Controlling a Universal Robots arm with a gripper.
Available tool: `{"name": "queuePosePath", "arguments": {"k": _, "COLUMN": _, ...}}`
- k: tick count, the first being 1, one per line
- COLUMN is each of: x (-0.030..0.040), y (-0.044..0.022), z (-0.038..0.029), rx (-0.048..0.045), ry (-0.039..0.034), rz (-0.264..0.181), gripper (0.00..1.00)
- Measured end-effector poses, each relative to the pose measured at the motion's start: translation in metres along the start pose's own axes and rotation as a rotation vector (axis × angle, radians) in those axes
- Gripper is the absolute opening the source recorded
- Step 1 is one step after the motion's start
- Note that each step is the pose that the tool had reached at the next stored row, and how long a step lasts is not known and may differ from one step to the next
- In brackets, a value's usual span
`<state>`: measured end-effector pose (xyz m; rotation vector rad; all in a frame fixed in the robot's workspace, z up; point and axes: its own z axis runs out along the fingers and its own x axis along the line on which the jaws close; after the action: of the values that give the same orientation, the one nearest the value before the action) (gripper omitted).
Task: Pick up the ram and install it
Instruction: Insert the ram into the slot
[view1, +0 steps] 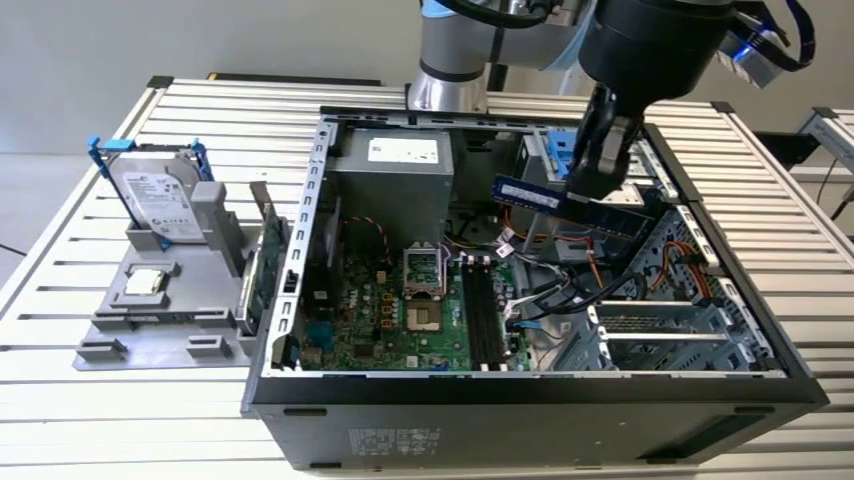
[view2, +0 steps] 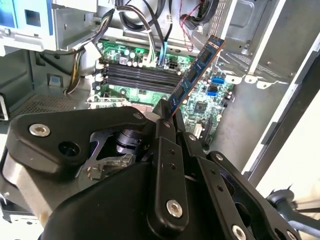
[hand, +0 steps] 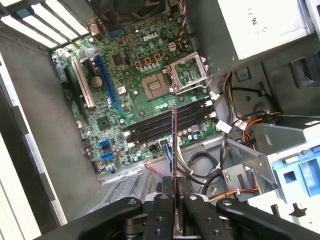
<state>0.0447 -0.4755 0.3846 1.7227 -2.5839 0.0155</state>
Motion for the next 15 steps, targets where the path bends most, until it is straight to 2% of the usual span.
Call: {"name": "queuePosePath", "arguments": {"k": 15, "x": 0.0, "y": 0.0, "z": 0.0, "rx": -0.0048, "ry": -0.0016, "rz": 0.136, "gripper": 0.0}}
